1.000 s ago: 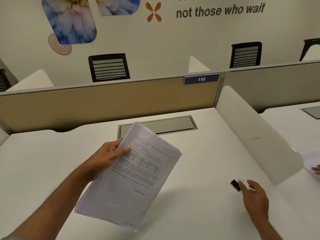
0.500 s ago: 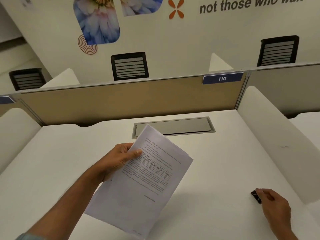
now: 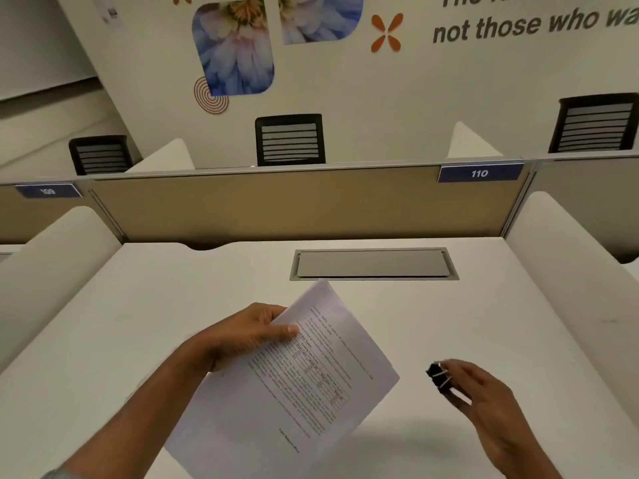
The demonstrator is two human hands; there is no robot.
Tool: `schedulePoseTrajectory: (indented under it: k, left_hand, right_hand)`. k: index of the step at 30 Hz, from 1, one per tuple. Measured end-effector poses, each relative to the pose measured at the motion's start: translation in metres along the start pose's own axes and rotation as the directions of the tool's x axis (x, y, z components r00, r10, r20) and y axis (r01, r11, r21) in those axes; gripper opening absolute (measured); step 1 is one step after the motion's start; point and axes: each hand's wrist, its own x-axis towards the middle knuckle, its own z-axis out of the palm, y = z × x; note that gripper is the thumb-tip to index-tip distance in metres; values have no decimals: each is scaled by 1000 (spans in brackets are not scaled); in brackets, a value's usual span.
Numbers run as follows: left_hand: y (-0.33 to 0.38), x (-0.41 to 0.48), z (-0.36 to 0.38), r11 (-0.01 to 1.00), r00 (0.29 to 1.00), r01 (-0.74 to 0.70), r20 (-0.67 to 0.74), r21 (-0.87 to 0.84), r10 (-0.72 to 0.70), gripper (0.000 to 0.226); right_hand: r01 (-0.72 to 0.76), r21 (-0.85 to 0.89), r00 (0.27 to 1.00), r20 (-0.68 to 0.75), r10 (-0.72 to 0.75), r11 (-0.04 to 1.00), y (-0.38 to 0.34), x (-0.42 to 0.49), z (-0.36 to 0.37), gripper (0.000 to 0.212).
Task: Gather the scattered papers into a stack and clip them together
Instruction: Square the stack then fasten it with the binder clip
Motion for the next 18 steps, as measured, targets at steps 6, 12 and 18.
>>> schedulePoseTrajectory:
  k: [6,12,18]
  left_hand:
    - [-3,-15,-9,999,995,24,91,41,-28,36]
    - [-3,-27,-17,991,983,64,163,115,-82,42]
    - [-5,-34,-20,991,980,56,184,124,-78,38]
  right_hand:
    - [302,-133,942,196,-274,944,-59,-13,91,16]
    - [411,-94,876,315,-364,907,-98,-22,151,21]
    - [457,-88,842,364,-399,885,-113,-21,179,8]
